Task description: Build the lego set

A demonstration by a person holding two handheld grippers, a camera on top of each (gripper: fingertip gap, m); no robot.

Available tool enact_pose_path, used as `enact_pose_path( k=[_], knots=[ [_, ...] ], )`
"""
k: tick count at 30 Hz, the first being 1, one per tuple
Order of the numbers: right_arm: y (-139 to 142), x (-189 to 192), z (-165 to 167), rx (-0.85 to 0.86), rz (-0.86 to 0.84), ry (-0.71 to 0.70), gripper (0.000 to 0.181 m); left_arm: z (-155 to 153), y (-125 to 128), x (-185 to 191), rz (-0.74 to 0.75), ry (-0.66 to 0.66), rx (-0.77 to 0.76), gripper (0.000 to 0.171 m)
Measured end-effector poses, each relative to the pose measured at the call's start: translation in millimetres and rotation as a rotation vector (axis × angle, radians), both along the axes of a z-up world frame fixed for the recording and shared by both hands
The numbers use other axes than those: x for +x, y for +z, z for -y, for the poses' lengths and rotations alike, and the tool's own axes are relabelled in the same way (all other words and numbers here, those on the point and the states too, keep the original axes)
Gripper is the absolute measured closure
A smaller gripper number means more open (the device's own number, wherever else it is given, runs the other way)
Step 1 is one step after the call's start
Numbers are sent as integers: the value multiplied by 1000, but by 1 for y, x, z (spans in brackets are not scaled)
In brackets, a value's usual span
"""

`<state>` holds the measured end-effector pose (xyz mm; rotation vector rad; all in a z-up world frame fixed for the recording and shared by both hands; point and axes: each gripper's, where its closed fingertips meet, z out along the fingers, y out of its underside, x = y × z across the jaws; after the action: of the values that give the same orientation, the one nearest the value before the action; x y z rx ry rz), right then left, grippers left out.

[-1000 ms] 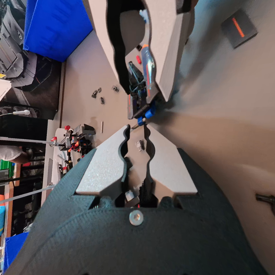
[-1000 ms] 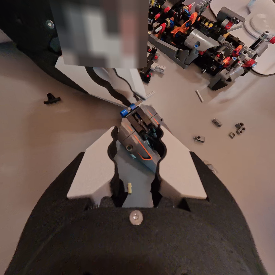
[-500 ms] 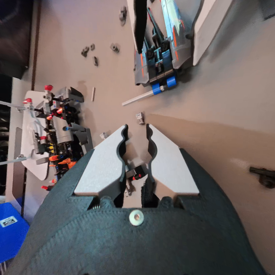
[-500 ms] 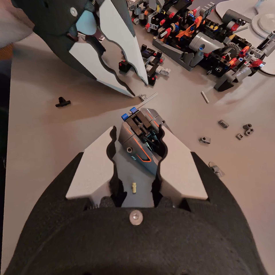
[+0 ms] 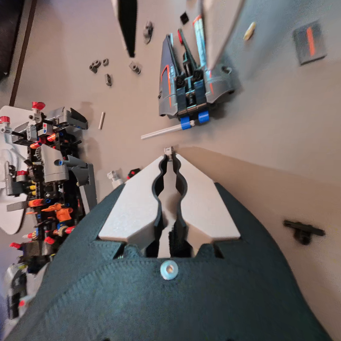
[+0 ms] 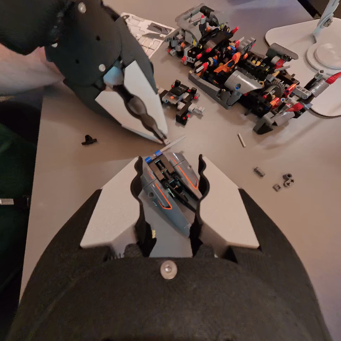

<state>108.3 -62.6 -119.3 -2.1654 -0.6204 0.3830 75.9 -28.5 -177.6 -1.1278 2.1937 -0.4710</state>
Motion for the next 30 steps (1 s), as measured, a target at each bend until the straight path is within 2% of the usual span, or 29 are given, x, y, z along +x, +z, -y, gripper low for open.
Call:
enact_pose_path(
  k=[4, 7, 17, 22, 30],
  knots=[
    [3, 6, -13, -55, -84, 20, 126, 20, 8, -4, 48, 6, -83, 167],
    [0, 7, -23, -76, -112, 41, 139, 33, 10, -5, 85, 23, -135, 168],
    [-27, -2, -42, -191, -138, 92, 137, 41, 16, -2, 170, 30, -200, 167],
    [-27, -4, -47, -212, -178, 101, 136, 40, 20, 1, 214, 21, -193, 167],
    [-34, -5, -46, -218, -243, 92, 137, 47, 14, 5, 192, -19, -203, 167]
  ],
)
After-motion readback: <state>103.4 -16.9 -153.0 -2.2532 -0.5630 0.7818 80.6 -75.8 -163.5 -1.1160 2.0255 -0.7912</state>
